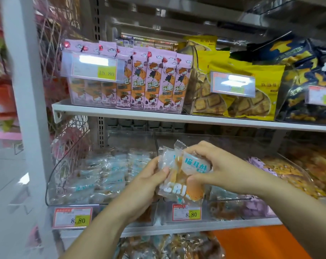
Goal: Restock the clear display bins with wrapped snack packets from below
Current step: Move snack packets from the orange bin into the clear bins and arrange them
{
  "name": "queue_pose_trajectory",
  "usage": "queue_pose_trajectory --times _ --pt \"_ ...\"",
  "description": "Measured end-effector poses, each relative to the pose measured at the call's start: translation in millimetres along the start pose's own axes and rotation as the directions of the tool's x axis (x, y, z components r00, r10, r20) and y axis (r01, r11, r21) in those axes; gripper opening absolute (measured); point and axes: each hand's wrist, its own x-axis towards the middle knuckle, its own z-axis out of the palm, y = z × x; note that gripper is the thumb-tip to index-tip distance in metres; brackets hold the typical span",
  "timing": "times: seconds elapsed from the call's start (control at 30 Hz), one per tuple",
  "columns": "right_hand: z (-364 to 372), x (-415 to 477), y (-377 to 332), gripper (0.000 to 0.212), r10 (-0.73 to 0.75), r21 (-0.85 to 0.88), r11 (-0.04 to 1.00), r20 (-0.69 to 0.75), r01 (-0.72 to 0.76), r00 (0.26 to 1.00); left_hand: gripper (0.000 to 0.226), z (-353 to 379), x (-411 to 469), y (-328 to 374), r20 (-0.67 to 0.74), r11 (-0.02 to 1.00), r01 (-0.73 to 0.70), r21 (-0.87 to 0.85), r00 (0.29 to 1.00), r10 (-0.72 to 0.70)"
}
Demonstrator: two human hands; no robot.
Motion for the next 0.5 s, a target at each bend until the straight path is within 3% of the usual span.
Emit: queue_pose_trajectory --times 0.1,0.23,0.37,0.43,0.5 --pt "3.5 1.2 2.5 0.048 0.03 -0.048 0.998 0.028 -0.029 0.999 0.027 -3.4 0.7 -0.4 0.025 1.0 0.003 0.014 1.0 -0.004" --pt "7.8 1.8 8.3 0.048 0.033 0.033 0.999 -0.098 -0.03 0.995 0.072 -1.6 0.6 0.2 0.072 0.955 -0.115 0.275 0.992 0.099" --pt "17.3 -1.1 14.7 0.068 0.095 0.162 0.985 -0.244 -0.056 0.965 0.078 -4.0 1.9 -5.4 0.003 0.942 -0.139 0.306 0.989 0.145" --pt "14.9 -2.9 21.9 0.087 0.153 0.282 0.954 -0.179 -0.098 0.972 0.072 -7.2 1.6 -6.4 0.034 0.94 -0.134 0.314 0.991 0.13" --pt "9.1 -4.3 29.3 0.097 0.169 0.405 0.901 0.006 -0.157 0.986 0.067 -8.4 -1.0 -6.5 0.092 0.936 -0.142 0.322 0.989 0.118"
